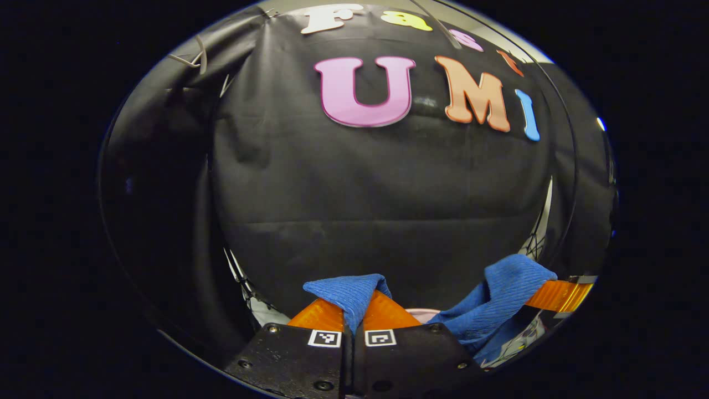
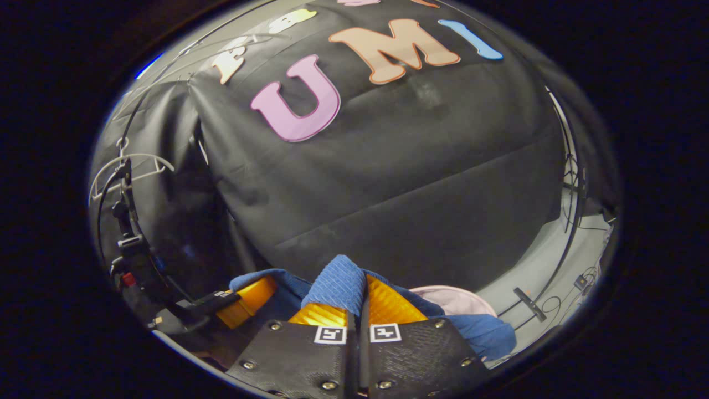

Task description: Grasp the clothes on the hanger with both hands and then place them into the laundry hamper below.

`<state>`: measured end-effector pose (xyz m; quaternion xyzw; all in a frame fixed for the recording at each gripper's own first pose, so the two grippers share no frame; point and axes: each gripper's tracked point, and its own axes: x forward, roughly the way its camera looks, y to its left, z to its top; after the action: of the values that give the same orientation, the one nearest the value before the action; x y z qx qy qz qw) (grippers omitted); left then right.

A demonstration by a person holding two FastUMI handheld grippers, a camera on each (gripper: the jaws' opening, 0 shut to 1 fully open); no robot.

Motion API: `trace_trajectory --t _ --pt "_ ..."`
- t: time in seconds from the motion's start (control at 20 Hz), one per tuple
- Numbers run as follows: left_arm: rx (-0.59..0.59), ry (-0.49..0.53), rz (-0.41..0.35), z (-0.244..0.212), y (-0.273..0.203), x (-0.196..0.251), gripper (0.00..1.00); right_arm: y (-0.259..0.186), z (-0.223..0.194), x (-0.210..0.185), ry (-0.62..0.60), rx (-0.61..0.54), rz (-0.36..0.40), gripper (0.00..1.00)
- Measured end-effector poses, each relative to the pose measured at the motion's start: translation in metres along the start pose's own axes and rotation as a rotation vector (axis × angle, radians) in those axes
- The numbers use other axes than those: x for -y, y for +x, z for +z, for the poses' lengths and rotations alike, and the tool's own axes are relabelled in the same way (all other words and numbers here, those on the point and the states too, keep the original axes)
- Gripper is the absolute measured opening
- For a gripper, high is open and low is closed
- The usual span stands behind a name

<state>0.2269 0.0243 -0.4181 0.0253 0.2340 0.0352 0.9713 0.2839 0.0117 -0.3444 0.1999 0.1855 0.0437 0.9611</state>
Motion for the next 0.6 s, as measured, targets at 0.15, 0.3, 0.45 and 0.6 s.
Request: trace_trajectory --t 0.15,0.3,0.45,0.6 --pt "-0.094 0.01 -0.031 -0.047 0.009 0.014 0.02 0.017 -0.049 0.015 -0.055 -0.103 -0.038 0.01" --pt "-0.201 0.002 -0.038 -0.089 0.016 0.015 0.02 0.026 -0.086 0.045 -0.037 -0.171 -0.125 0.02" --pt "-0.282 0.023 -0.059 -0.124 0.017 0.023 0.04 0.025 -0.121 0.061 -0.05 -0.262 -0.185 0.02" --pt "-0.371 0.088 -0.125 -0.158 0.015 0.036 0.14 0.027 -0.139 0.069 -0.057 -0.32 -0.215 0.05"
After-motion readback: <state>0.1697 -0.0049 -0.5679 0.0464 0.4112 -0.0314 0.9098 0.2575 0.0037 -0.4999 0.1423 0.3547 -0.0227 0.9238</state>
